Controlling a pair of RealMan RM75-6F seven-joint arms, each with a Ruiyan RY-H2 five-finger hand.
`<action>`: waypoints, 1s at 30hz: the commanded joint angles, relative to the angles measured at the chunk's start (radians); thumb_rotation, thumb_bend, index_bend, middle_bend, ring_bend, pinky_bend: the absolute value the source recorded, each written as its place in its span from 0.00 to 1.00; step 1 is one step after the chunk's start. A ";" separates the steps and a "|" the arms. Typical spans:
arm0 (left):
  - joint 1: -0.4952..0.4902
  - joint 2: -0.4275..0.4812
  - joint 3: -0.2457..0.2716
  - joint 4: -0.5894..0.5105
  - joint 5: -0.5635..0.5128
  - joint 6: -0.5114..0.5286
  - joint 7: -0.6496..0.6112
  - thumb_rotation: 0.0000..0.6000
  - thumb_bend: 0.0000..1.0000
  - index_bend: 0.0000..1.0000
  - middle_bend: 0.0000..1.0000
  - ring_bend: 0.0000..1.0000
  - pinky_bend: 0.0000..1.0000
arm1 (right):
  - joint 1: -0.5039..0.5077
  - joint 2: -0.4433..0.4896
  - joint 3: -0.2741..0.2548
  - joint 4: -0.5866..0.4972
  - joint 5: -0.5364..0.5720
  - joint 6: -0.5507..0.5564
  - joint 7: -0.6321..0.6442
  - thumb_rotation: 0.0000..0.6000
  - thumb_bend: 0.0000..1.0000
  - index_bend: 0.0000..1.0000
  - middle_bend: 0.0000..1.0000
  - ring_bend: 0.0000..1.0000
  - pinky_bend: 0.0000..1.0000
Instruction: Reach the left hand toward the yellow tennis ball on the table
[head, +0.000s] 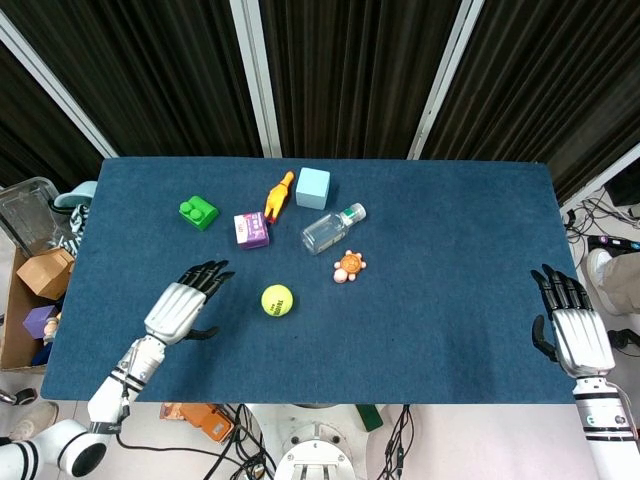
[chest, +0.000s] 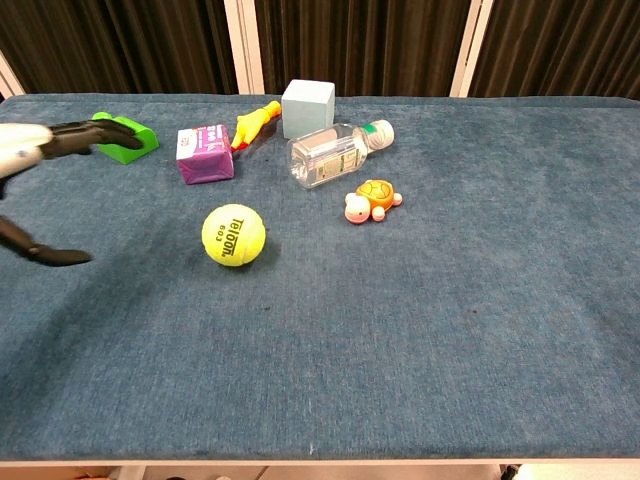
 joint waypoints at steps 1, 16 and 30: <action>-0.027 -0.023 -0.009 0.000 -0.020 -0.029 0.024 1.00 0.15 0.09 0.00 0.00 0.13 | 0.000 0.000 0.000 0.000 0.000 0.000 0.000 1.00 0.85 0.00 0.06 0.11 0.12; -0.130 -0.142 -0.020 0.025 -0.073 -0.119 0.119 1.00 0.15 0.09 0.00 0.00 0.13 | 0.001 -0.001 0.001 -0.001 0.006 -0.002 -0.002 1.00 0.85 0.00 0.06 0.11 0.12; -0.229 -0.247 -0.053 0.111 -0.186 -0.211 0.204 1.00 0.17 0.10 0.12 0.07 0.21 | 0.001 0.001 0.003 0.000 0.007 0.000 0.007 1.00 0.85 0.00 0.06 0.11 0.12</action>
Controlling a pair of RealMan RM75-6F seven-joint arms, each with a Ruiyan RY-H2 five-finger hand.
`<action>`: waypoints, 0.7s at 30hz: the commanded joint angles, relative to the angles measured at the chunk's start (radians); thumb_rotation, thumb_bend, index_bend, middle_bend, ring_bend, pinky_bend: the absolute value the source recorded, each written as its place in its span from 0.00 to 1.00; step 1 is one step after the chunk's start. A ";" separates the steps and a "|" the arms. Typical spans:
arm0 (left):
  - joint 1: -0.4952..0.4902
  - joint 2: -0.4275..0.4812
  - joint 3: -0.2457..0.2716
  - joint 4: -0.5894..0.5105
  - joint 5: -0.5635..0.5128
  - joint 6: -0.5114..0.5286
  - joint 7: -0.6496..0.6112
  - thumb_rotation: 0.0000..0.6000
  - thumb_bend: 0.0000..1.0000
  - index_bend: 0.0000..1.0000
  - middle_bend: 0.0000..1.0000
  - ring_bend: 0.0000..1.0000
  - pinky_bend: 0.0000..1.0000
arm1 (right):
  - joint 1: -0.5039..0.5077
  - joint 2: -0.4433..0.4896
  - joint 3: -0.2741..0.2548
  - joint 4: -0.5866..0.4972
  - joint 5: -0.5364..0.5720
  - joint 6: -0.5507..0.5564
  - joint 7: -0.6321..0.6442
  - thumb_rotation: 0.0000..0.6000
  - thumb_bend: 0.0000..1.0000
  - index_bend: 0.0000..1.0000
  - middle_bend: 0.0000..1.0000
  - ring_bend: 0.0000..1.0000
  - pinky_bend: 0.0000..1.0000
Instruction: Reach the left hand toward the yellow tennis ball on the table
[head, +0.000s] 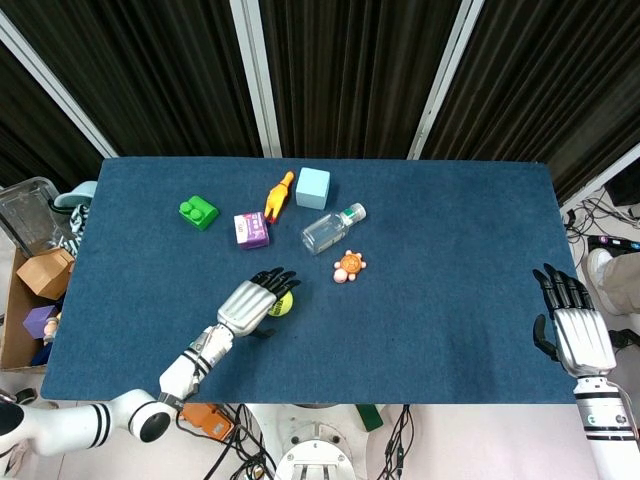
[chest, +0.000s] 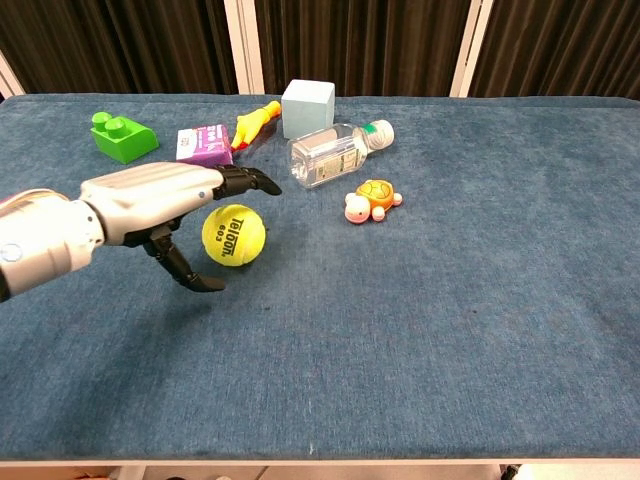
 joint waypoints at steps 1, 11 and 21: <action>-0.016 -0.014 -0.007 0.023 -0.022 -0.011 0.017 1.00 0.18 0.12 0.15 0.10 0.23 | 0.001 0.000 0.000 0.000 -0.001 -0.001 0.000 1.00 0.85 0.00 0.06 0.11 0.12; -0.028 -0.003 -0.006 0.026 -0.056 0.010 0.035 1.00 0.22 0.46 0.54 0.46 0.57 | 0.002 0.001 -0.002 -0.001 -0.002 -0.004 0.002 1.00 0.85 0.00 0.06 0.11 0.12; -0.034 0.147 -0.068 -0.113 -0.035 0.100 0.065 1.00 0.23 0.51 0.60 0.52 0.61 | 0.002 0.002 -0.003 -0.002 -0.003 -0.004 0.004 1.00 0.85 0.00 0.06 0.11 0.12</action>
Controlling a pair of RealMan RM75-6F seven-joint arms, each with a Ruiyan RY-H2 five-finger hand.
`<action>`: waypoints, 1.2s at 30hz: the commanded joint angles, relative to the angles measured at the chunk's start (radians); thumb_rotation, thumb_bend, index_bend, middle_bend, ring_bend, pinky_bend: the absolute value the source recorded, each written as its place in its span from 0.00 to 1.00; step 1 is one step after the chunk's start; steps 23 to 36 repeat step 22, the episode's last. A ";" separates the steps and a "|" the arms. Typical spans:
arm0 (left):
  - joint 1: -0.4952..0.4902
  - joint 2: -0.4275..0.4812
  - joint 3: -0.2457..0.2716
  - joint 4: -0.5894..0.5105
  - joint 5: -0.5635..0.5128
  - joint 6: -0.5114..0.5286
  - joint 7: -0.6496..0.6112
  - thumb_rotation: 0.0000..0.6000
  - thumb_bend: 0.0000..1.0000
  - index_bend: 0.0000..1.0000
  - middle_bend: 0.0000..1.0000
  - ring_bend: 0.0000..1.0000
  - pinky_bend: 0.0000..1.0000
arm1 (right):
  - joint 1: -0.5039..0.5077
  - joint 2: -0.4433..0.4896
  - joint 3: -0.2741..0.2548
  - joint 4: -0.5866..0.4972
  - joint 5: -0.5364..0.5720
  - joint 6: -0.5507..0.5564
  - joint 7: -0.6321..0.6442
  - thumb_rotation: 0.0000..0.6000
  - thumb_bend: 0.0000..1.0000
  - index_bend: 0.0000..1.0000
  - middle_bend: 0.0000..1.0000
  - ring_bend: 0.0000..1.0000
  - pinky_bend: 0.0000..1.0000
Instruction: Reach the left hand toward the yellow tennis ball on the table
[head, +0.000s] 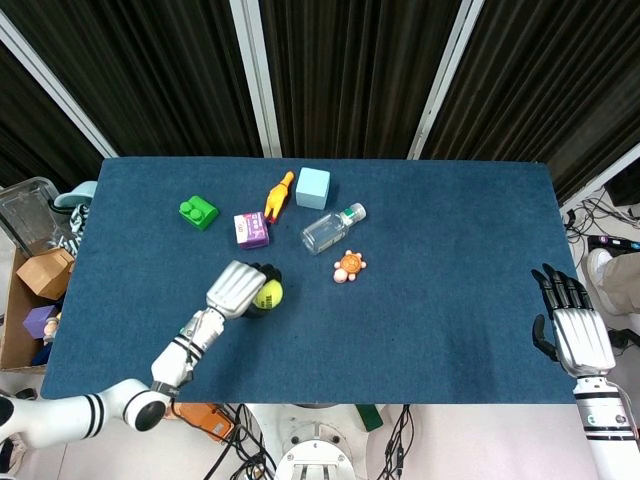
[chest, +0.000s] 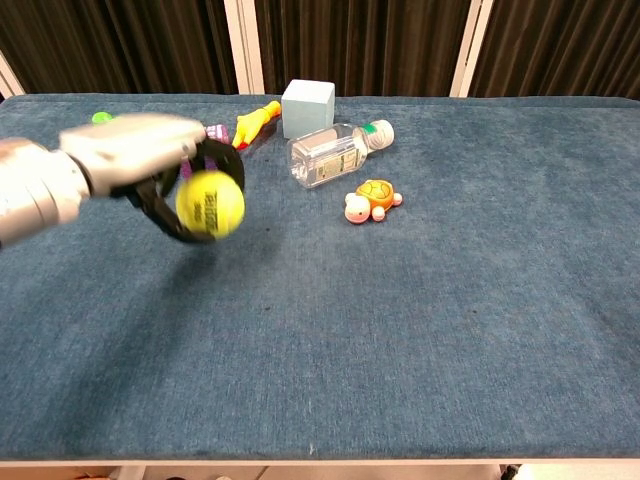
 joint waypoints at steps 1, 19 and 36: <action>-0.008 0.096 -0.047 -0.096 0.000 0.034 0.034 1.00 0.23 0.51 0.60 0.52 0.61 | 0.000 0.000 0.000 -0.001 0.000 0.000 0.000 1.00 0.85 0.00 0.06 0.11 0.12; 0.070 0.593 -0.191 -0.494 -0.094 0.204 0.161 1.00 0.22 0.51 0.60 0.52 0.61 | -0.002 0.000 -0.004 -0.006 -0.006 0.003 -0.004 1.00 0.85 0.00 0.06 0.11 0.12; 0.090 0.627 -0.183 -0.498 -0.083 0.217 0.125 1.00 0.22 0.51 0.60 0.52 0.61 | -0.002 0.000 -0.004 -0.006 -0.004 0.003 -0.004 1.00 0.85 0.00 0.06 0.11 0.12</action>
